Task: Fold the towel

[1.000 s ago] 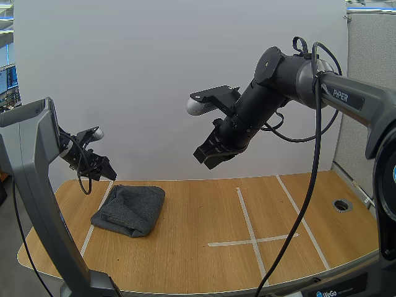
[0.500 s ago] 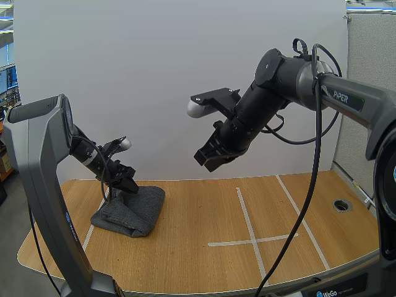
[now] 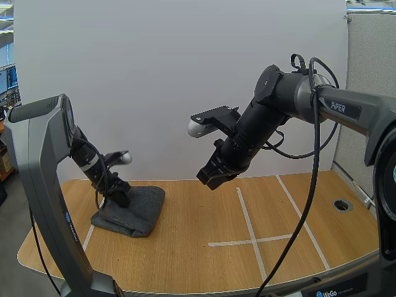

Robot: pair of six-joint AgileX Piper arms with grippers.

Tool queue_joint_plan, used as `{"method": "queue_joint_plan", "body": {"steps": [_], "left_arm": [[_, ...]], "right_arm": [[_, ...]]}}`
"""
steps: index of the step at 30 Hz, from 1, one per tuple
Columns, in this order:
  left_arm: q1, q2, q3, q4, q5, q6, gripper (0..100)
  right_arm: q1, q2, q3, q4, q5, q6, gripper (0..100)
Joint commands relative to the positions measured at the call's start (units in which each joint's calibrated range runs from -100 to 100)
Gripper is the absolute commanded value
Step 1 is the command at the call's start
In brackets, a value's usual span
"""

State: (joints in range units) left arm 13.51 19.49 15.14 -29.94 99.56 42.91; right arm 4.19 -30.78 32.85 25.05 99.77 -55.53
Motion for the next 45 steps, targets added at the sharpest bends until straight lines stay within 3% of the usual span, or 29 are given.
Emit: {"method": "queue_joint_plan", "body": {"steps": [1,9,19,23,26,34,36,38,40,42,45], "left_arm": [[-0.12,-0.67,8.67,9.93,0.44,0.09,0],[2.30,-8.25,12.65,10.91,0.44,2.07,0],[5.68,-11.84,12.65,8.11,0.44,2.68,0],[7.05,-12.28,12.65,3.89,0.44,3.86,0],[9.15,-14.27,12.65,-2.47,0.44,5.27,0],[10.58,-20.48,12.65,-3.38,0.44,4.47,0],[10.74,-23.21,12.65,-4.60,0.44,3.88,0],[10.74,-26.65,12.65,-6.24,0.44,3.40,0],[10.74,-30.05,12.65,-7.54,0.44,2.65,0],[10.74,-31.69,12.65,-7.53,0.44,2.31,0],[10.74,-33.56,12.65,-7.67,0.44,1.83,0]], "right_arm": [[-0.20,-0.86,0.30,-0.09,-3.02,-0.75,0],[-0.20,0.03,2.68,1.27,-11.34,-0.88,0],[-0.20,9.40,7.62,19.25,-13.98,-11.60,0],[-0.20,15.97,7.62,24.67,-16.44,-14.67,0],[-0.20,23.39,7.62,30.10,-19.01,-17.76,0],[-0.20,40.63,5.46,42.78,-18.67,-23.49,1],[-0.20,42.88,4.13,44.64,-18.29,-23.49,24],[-0.20,46.08,2.25,47.26,-15.94,-24.08,61],[-0.05,47.84,0.63,49.52,-14.47,-24.63,79],[0.22,48.97,-0.67,50.80,-14.47,-24.63,85],[0.93,50.93,-2.96,52.30,-14.62,-24.63,84]]}}
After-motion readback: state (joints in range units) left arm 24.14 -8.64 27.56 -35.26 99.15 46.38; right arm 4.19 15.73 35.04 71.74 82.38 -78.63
